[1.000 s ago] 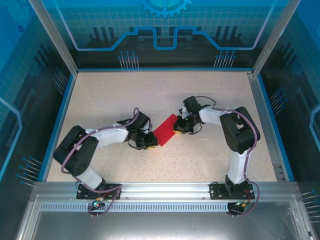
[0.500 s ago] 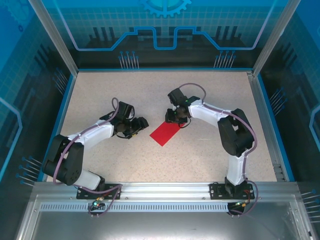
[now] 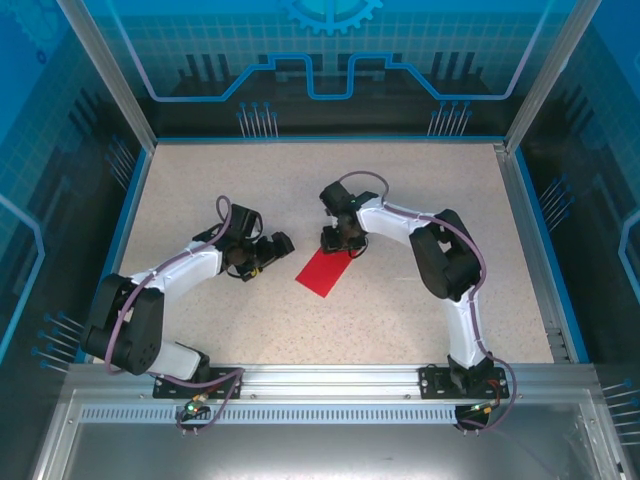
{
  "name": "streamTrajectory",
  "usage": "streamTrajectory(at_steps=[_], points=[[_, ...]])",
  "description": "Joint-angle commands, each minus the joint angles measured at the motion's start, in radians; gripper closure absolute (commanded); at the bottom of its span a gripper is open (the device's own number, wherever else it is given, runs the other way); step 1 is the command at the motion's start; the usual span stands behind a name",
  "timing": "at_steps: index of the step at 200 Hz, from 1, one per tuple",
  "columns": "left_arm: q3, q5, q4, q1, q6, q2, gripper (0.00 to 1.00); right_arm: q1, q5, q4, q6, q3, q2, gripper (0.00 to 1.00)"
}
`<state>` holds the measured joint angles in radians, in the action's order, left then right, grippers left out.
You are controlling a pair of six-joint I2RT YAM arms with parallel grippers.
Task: Fold a paper plane with a square sheet of paper (pick it up from the middle)
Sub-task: First fold in half a square sheet of paper at the center of the table, then fold the triangle a second time at the center of the table.
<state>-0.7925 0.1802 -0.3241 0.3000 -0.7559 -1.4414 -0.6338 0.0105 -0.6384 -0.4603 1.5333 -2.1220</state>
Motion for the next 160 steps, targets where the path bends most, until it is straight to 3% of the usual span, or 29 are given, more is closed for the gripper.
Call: streamTrajectory(at_steps=[1, 34, 79, 111, 160], points=[[0.013, 0.032, 0.018, -0.009, 0.029, 0.014, 0.01, -0.055, 0.243, -0.039, 0.219, -0.026, -0.068, 0.52], [0.044, 0.094, 0.064, -0.008, 0.019, 0.017, 0.02, -0.011, 0.352, 0.038, 0.236, -0.095, 0.052, 0.52], [0.109, 0.201, 0.125, 0.002, -0.029, 0.048, 0.01, 0.009, 0.289, 0.138, -0.018, -0.147, 0.191, 0.53], [0.114, 0.213, 0.061, 0.045, -0.042, 0.070, 0.01, 0.000, 0.206, 0.188, -0.160, -0.187, 0.173, 0.56], [0.113, 0.238, 0.029, 0.115, -0.078, 0.047, 0.02, 0.034, 0.192, 0.169, -0.196, -0.160, 0.073, 0.57]])
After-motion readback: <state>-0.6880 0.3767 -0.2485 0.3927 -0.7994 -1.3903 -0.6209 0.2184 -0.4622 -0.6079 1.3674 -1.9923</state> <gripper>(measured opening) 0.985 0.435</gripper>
